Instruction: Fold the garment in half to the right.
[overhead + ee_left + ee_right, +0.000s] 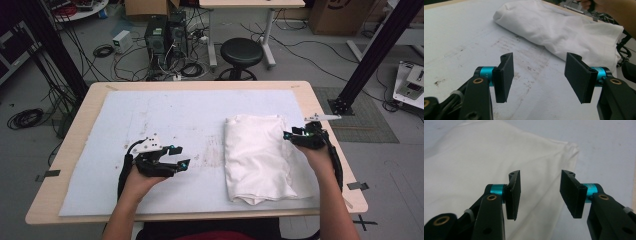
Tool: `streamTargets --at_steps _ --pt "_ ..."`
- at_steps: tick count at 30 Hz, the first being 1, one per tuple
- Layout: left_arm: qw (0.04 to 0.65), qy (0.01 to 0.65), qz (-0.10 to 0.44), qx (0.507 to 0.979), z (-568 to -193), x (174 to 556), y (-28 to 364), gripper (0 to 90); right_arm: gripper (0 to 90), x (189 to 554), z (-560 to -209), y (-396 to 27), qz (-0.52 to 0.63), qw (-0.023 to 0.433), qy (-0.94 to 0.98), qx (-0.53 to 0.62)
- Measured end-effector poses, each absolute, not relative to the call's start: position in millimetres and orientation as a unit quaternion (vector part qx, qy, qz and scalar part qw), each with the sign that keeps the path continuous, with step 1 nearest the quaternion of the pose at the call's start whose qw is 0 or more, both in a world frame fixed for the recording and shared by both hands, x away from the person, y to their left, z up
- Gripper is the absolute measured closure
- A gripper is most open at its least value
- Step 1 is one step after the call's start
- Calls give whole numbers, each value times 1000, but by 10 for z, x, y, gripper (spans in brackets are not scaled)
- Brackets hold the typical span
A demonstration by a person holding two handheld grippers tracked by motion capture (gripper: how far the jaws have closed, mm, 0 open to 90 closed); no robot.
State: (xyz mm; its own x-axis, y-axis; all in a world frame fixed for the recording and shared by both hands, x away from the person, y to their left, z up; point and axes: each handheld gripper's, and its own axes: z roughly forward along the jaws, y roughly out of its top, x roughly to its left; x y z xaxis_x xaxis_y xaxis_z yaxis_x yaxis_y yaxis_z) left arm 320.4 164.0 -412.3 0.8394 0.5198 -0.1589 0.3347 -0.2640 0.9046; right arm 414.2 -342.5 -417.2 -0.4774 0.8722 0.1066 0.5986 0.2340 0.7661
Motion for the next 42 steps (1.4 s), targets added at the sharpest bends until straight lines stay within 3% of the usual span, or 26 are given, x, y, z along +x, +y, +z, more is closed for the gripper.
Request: streamTargets --at_steps 5,7,9,11,20,24,27,28,31,36,42 --pt "543 273 85 789 -4130 3210 1658 406 526 4614 -4356 -3422 386 166 737 529" --pt "544 273 85 788 -4129 3216 1678 406 698 4727 -4415 -3422 400 147 732 531" --pt "545 276 87 787 -4130 3224 1701 406 866 4779 -4423 -3389 395 156 743 517" --pt "545 280 87 786 -4131 3229 1720 406 891 4814 -4358 -3363 384 170 753 507" --pt "546 279 88 785 -4128 3227 1729 406 897 5006 -3852 -3257 358 244 769 469" --pt "544 280 87 786 -4136 3225 1728 406 877 5114 -4102 -3267 309 212 780 502" --pt "545 279 86 786 -4137 3221 1725 406 741 5080 -4284 -3269 286 221 782 507" --pt "545 279 86 786 -4137 3221 1725 406 741 5080 -4284 -3269 286 221 782 507" --pt "544 280 87 786 -4139 3226 1745 406 678 4883 -4195 -3291 323 234 769 500" --pt "547 281 91 783 -4126 3221 1760 406 652 4554 -4065 -3321 359 240 766 477" --pt "549 275 93 784 -4107 3196 1733 406 622 3978 -4065 -3341 405 213 767 450"
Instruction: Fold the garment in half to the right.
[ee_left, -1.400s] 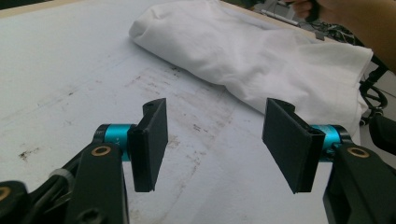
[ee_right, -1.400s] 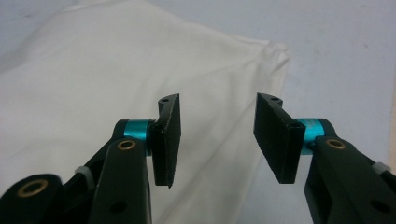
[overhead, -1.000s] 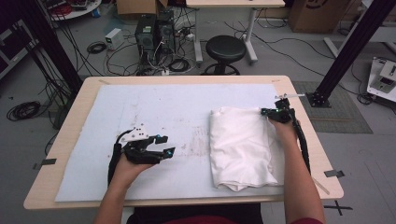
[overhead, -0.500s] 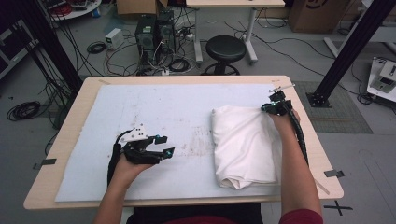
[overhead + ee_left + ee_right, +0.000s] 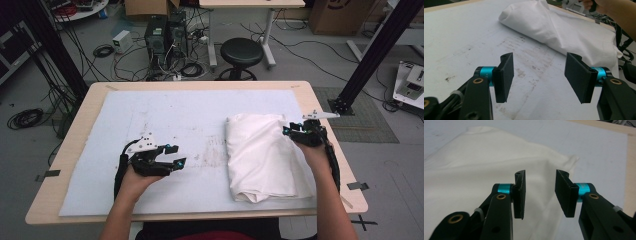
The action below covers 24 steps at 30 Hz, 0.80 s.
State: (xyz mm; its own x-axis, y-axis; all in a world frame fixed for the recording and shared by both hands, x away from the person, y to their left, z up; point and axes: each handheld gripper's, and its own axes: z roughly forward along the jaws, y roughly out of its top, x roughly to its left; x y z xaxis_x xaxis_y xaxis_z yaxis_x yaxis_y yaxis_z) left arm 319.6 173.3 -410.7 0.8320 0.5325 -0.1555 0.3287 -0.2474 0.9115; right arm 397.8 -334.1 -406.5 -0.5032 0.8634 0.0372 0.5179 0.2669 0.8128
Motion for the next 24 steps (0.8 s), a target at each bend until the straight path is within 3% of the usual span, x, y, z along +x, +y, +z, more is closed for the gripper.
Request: streamTargets --at_steps 11,12,14,15,16,24 --pt "547 274 94 786 -4114 3198 1716 405 588 3169 -4285 -3350 425 163 781 427" --pt "547 274 93 786 -4115 3196 1712 405 621 3112 -4328 -3355 423 149 785 427" --pt "545 273 91 787 -4118 3194 1698 405 767 3014 -4435 -3342 410 130 799 420" --pt "546 273 92 787 -4119 3193 1693 405 845 2950 -4490 -3332 410 136 805 405" --pt "545 271 92 788 -4116 3189 1686 405 869 2931 -4489 -3339 413 140 805 404" --pt "546 271 92 787 -4106 3185 1690 405 885 2867 -4232 -3600 401 180 798 411"
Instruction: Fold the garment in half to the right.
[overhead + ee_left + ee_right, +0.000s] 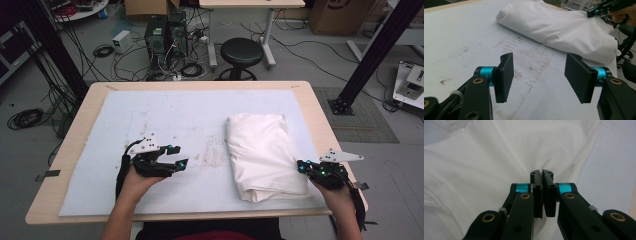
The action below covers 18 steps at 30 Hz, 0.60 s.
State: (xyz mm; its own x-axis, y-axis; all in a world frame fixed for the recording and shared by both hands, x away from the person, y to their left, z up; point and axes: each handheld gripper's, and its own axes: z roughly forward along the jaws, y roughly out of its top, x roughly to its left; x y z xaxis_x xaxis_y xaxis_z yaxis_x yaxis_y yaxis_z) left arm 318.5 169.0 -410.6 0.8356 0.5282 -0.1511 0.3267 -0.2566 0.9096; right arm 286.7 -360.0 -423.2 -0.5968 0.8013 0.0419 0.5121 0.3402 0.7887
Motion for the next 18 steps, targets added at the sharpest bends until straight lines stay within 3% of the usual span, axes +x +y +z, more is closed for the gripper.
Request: streamTargets --at_steps 4,5,6,7,13,18 --pt "545 272 92 787 -4114 3188 1685 405 857 2893 -4397 -3569 392 156 808 410" --pt "545 272 91 788 -4112 3185 1684 405 810 2901 -4442 -3545 389 152 811 410" --pt "544 271 91 789 -4113 3184 1686 405 691 2912 -4450 -3500 391 160 810 407" --pt "545 272 90 788 -4114 3184 1684 405 650 2913 -4416 -3482 395 165 805 411" --pt "545 273 94 787 -4115 3193 1692 405 585 2934 -4166 -3219 428 174 806 370" --pt "547 275 97 785 -4099 3188 1727 405 550 2930 -4153 -2853 447 142 821 327"
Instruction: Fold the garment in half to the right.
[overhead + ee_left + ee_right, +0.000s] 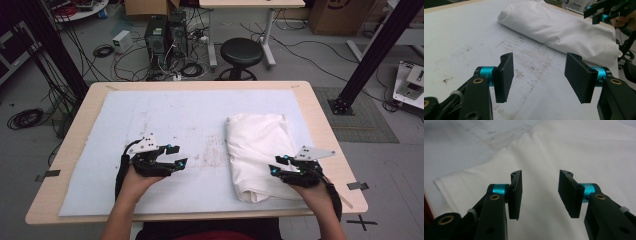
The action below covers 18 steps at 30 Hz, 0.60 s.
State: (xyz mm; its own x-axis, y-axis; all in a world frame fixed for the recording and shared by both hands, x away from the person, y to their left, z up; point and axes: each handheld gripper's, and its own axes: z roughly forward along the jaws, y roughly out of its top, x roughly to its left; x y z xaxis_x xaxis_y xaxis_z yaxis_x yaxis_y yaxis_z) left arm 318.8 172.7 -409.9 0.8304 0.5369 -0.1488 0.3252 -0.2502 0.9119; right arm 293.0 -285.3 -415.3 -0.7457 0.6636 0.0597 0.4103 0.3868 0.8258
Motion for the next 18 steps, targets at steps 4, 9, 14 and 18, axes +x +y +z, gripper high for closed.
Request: streamTargets --at_steps 4,9,14,18 --pt "549 278 97 782 -4100 3191 1742 405 546 2916 -4192 -2629 445 124 836 297" --pt "550 278 96 782 -4101 3192 1745 405 548 2806 -4405 -2206 405 99 877 238" --pt "547 279 96 783 -4107 3198 1744 405 576 2657 -4463 -2087 404 112 884 209" --pt "547 277 95 784 -4107 3196 1734 405 525 2675 -4425 -2142 408 95 884 207"
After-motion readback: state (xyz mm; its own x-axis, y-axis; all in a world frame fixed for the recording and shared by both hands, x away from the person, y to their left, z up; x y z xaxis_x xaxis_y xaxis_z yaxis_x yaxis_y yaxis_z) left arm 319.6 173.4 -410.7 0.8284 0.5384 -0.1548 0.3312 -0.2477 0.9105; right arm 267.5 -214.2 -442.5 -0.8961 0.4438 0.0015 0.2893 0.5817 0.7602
